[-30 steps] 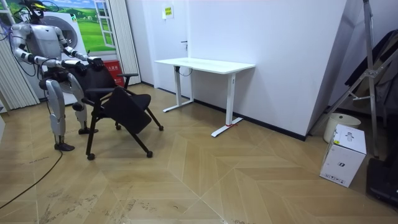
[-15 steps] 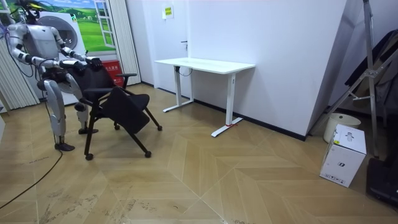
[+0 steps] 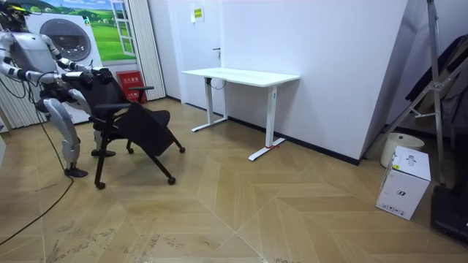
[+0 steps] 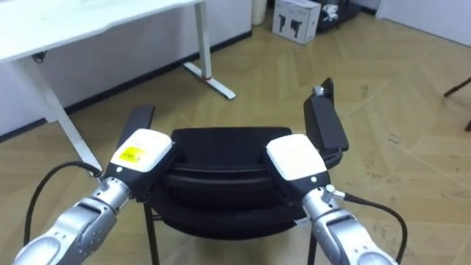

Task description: Push chair

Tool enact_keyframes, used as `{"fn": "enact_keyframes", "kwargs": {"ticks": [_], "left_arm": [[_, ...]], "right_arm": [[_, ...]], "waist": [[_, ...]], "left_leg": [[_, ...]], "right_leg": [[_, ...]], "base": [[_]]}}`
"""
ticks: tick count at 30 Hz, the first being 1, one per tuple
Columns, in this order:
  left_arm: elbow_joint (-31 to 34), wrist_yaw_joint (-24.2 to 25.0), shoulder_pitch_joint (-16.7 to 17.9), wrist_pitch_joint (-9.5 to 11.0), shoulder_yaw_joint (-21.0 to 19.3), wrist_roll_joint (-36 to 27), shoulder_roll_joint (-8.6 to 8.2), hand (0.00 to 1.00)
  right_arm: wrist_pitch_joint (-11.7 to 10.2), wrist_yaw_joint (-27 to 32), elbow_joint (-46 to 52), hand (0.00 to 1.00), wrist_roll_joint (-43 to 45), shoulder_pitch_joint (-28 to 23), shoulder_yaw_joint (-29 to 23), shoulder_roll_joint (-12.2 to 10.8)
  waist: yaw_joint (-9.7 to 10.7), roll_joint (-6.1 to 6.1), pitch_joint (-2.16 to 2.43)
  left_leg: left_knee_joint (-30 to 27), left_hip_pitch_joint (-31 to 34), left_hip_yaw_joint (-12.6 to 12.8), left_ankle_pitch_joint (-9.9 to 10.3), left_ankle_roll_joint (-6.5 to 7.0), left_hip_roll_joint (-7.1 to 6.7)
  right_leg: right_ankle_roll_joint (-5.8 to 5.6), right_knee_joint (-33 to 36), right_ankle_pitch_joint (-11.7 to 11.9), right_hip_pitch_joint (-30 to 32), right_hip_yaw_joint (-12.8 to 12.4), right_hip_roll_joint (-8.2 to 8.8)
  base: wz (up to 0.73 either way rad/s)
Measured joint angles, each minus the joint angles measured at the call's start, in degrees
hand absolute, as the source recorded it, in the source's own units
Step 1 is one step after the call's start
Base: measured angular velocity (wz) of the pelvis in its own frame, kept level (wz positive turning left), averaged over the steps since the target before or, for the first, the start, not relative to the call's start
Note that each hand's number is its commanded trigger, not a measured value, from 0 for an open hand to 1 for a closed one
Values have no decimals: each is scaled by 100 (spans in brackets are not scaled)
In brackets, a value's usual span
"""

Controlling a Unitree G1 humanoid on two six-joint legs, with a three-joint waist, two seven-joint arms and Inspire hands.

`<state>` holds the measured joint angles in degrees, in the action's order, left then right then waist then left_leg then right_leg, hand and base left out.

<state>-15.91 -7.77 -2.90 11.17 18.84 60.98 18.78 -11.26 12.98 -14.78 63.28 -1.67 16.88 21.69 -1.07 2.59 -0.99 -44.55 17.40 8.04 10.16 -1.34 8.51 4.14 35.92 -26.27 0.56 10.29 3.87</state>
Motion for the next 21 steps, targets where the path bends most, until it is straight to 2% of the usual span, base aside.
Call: {"fn": "enact_keyframes", "kwargs": {"ticks": [1,2,3,4,5,6,7,9,10,11,12,14,15,16,17,18,19,20,21], "left_arm": [[25,-17,20,18,7,-22,2,100],[33,-43,44,46,7,-36,9,100],[43,-55,55,56,6,-35,16,100],[93,-56,67,70,1,-27,31,100],[143,-58,73,114,-24,-26,78,100],[158,-59,72,152,-42,-27,109,100],[184,-70,63,179,-66,-27,133,100],[195,-96,31,201,-66,-46,159,100],[218,-147,31,205,-64,-76,185,100],[239,-150,20,202,-64,-78,187,100],[240,-144,14,203,-62,-77,186,100],[237,-129,-62,206,-59,-83,187,100],[223,-122,-96,197,-60,-90,184,100],[164,-101,-166,185,-57,-153,179,100],[109,-55,-225,194,-37,-198,178,100],[80,-55,-230,201,-29,-212,175,100],[17,-53,-231,244,-25,-214,176,100],[-40,-65,-229,300,-25,-229,188,100],[-63,-85,-231,317,-27,-246,192,100]], "right_arm": [[-23,64,-5,100,-5,-1,5,50],[-33,114,10,100,1,-9,12,81],[-35,129,25,100,4,-23,11,88],[-34,146,76,100,4,-83,-1,94],[-34,208,99,100,11,-122,-3,91],[-44,250,102,100,22,-124,-4,90],[-49,315,135,100,27,-125,-4,98],[-43,386,185,100,27,-134,-4,129],[-35,393,212,100,28,-116,-5,130],[-34,396,214,100,28,-116,-10,137],[-33,394,217,100,25,-118,-10,145],[-5,343,226,100,-7,-54,-14,172],[-1,318,226,100,-24,-8,-13,182],[28,242,224,100,-26,77,-10,182],[46,200,223,100,-34,92,-10,186],[39,177,221,100,-45,83,-9,193],[25,140,213,100,-50,44,-8,179],[3,118,206,100,-48,34,-8,174],[-2,119,210,100,-43,35,-5,176]], "waist": [[-67,-9,-6],[-147,-53,-12],[-191,-75,-3],[-253,-88,7],[-281,-82,15],[-266,-81,22],[-221,-71,30],[-209,-59,44],[-213,-47,46],[-206,-20,83],[-203,45,80],[-211,158,97],[-219,149,94],[-208,95,85],[-183,69,74],[-171,61,70],[-158,14,43],[-145,-105,-5],[-112,-104,7]], "left_leg": [[283,145,120,6,12,-231],[781,206,320,-40,20,-364],[1079,214,387,-102,48,-426],[1668,207,420,-224,95,-522],[1828,194,402,-465,212,-537],[1838,195,410,-533,236,-544],[1895,191,416,-597,328,-616],[1916,147,418,-626,393,-732],[1892,100,407,-687,525,-840],[1855,36,413,-679,662,-976],[1842,-2,440,-622,744,-1054],[1753,-126,526,-324,900,-1322],[1671,-127,537,-234,935,-1349],[1479,-130,558,-43,984,-1359],[1346,-196,557,93,1002,-1387],[1305,-261,547,171,1024,-1404],[1273,-427,526,324,1075,-1413],[1274,-564,480,445,1109,-1414],[1281,-600,436,485,1130,-1422]], "right_leg": [[4,-9,9,22,-89,9],[5,-39,36,31,-82,11],[7,-45,28,17,-79,4],[-28,-40,-43,-24,-75,-9],[-61,-62,-120,-68,-75,-3],[-103,-98,-141,-88,-72,3],[-196,-190,-118,-122,-84,30],[-293,-328,-101,-201,-150,102],[-369,-340,-149,-265,-175,183],[-454,-340,-233,-360,-204,309],[-501,-338,-274,-407,-218,392],[-683,-192,-375,-534,-202,677],[-714,-2,-363,-483,-186,728],[-742,755,-193,-231,-150,847],[-726,1560,194,92,-236,963],[-719,1917,423,221,-275,1012],[-700,2396,957,409,-414,1024],[-674,2719,1462,566,-507,1005],[-661,2855,1606,651,-517,1001]], "base": [[-40],[-51],[-46],[-33],[-25],[-9],[0],[-11],[-18],[-12],[-6],[-12],[-20],[-9],[0],[7],[0],[0],[4]]}}
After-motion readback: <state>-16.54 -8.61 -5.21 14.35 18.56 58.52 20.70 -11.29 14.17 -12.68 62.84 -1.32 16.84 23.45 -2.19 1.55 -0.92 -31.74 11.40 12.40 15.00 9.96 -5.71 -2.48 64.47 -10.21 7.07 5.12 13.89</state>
